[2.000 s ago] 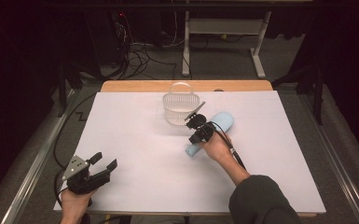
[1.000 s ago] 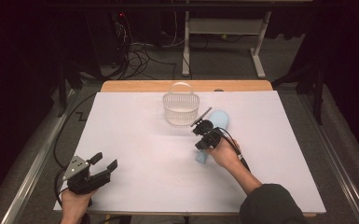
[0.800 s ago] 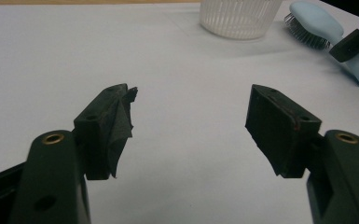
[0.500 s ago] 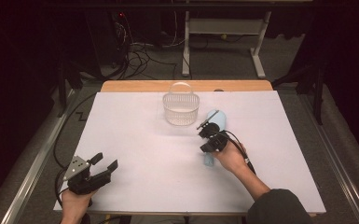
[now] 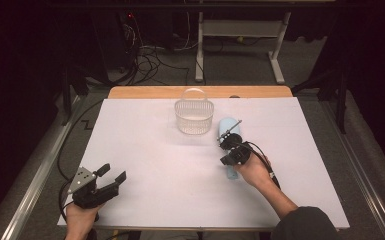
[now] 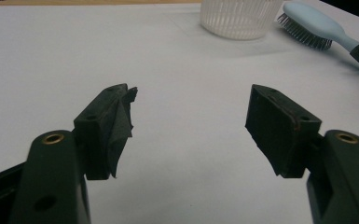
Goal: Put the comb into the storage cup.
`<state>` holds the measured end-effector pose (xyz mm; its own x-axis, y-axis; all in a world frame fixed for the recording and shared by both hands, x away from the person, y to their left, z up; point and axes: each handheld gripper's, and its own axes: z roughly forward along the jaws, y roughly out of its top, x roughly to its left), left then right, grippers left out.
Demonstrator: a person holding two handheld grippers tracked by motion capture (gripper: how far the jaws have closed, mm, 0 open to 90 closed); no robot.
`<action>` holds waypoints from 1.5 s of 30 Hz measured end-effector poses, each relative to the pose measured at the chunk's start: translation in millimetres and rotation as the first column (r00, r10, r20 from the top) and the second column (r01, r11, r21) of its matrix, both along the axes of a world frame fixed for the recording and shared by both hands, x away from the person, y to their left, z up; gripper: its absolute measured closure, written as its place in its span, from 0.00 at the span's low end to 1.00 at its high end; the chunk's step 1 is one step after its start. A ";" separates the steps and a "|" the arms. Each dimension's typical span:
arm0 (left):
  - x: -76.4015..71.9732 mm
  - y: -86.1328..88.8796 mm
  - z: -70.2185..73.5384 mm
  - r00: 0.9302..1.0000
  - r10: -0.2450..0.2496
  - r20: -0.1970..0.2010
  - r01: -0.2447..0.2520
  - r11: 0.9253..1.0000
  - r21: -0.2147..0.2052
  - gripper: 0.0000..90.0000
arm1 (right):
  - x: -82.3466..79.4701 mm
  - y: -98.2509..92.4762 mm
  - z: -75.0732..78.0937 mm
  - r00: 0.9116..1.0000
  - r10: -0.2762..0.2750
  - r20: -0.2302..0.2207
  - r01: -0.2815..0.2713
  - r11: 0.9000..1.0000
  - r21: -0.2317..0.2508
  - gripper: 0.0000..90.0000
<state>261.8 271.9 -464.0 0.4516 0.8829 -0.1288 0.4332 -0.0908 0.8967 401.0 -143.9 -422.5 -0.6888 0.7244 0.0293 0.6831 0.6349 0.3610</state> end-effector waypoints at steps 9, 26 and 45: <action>0.1 -0.1 -0.1 1.000 -0.001 -0.001 0.001 1.000 0.002 0.35 | -2.9 -12.2 0.6 1.000 -0.015 0.008 0.015 1.000 0.003 1.00; -0.2 -0.7 -0.4 1.000 0.002 -0.002 -0.002 1.000 0.002 0.35 | -5.5 -31.8 2.4 0.998 -0.055 0.025 0.054 0.998 0.012 1.00; 0.2 -1.4 -0.9 1.000 0.002 0.000 -0.002 1.000 -0.002 0.35 | -4.6 -47.5 4.4 0.995 -0.092 0.039 0.091 0.996 0.010 1.00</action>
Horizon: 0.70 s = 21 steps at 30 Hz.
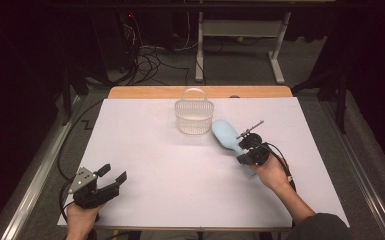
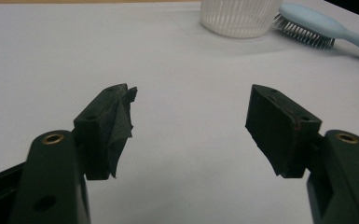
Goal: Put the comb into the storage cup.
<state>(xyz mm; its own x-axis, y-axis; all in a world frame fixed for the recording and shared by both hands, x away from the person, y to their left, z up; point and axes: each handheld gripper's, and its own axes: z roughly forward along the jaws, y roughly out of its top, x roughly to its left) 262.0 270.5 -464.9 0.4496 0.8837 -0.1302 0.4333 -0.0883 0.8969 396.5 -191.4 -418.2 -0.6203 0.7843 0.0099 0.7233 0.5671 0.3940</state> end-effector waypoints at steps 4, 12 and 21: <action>-0.2 0.0 0.1 1.000 -0.001 0.001 0.001 1.000 0.001 0.35 | 0.1 -1.8 0.0 1.000 -0.002 0.012 0.002 1.000 -0.002 1.00; -0.1 0.1 0.1 1.000 0.000 0.000 0.000 1.000 0.001 0.35 | 0.6 -7.0 0.5 0.999 -0.019 0.028 0.019 1.000 -0.008 1.00; 0.1 -0.2 0.1 1.000 -0.002 -0.001 0.002 1.000 0.001 0.35 | -1.6 -8.5 8.9 0.997 -0.018 0.075 0.013 0.998 0.068 0.94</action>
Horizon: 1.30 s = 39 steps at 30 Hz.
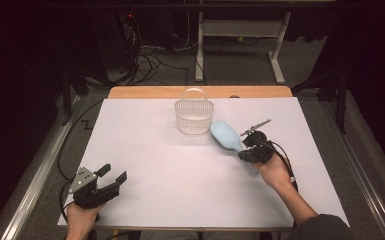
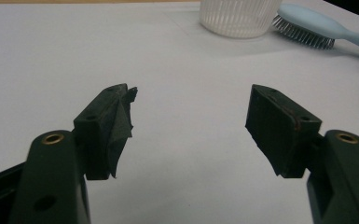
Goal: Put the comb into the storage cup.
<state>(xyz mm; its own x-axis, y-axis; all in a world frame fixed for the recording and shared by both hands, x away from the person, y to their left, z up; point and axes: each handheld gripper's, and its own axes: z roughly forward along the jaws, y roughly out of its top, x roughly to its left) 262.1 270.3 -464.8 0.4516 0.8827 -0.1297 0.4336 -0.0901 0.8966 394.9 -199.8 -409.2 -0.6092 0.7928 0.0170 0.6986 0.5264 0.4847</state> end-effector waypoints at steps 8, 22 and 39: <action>0.0 0.2 0.1 1.000 0.001 0.000 -0.001 1.000 0.000 0.35 | 7.2 -0.8 3.0 0.999 -0.032 0.021 0.032 0.999 0.009 0.77; -0.4 0.4 0.8 1.000 -0.001 0.004 0.001 1.000 0.000 0.35 | 28.5 8.4 -15.1 0.997 -0.072 0.007 0.072 0.996 -0.054 0.60; -0.5 0.9 1.2 1.000 -0.002 0.005 0.002 1.000 -0.005 0.35 | 41.9 23.1 -28.8 0.998 -0.064 -0.024 0.060 0.990 -0.128 0.66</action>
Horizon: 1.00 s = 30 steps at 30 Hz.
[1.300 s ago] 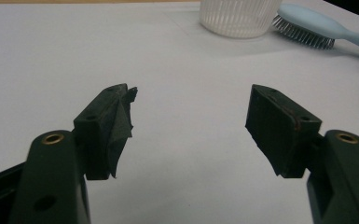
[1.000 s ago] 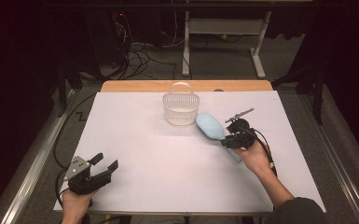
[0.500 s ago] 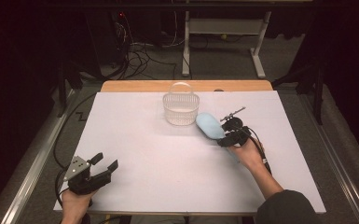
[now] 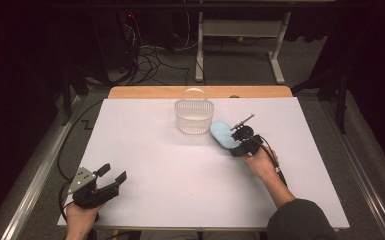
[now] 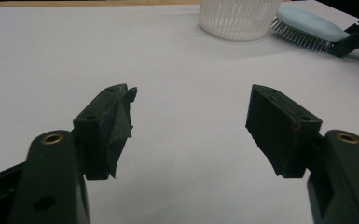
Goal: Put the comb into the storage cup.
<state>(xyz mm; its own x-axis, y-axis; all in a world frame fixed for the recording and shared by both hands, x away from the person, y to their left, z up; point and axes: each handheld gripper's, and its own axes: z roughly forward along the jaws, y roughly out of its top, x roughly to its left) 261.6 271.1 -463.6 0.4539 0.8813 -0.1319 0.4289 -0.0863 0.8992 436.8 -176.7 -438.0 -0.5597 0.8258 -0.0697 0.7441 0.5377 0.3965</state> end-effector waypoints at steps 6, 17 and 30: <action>0.1 -0.4 0.0 1.000 -0.003 0.001 0.003 1.000 0.002 0.35 | 2.4 0.0 0.8 1.000 0.008 -0.029 -0.008 1.000 0.005 0.75; -0.2 0.0 0.2 1.000 -0.003 0.000 0.003 1.000 -0.002 0.35 | 2.0 -2.5 1.5 0.999 0.017 -0.031 -0.017 1.000 0.006 0.78; 0.0 -0.5 0.1 1.000 -0.004 0.001 0.004 1.000 -0.002 0.35 | -4.8 -16.3 10.1 1.000 0.002 0.015 -0.002 1.000 0.030 0.78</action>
<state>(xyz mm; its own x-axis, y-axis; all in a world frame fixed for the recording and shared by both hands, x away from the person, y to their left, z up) 261.5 270.6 -463.5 0.4572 0.8794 -0.1330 0.4277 -0.0863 0.8998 432.0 -193.0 -427.9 -0.5601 0.8267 -0.0536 0.7368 0.5268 0.4238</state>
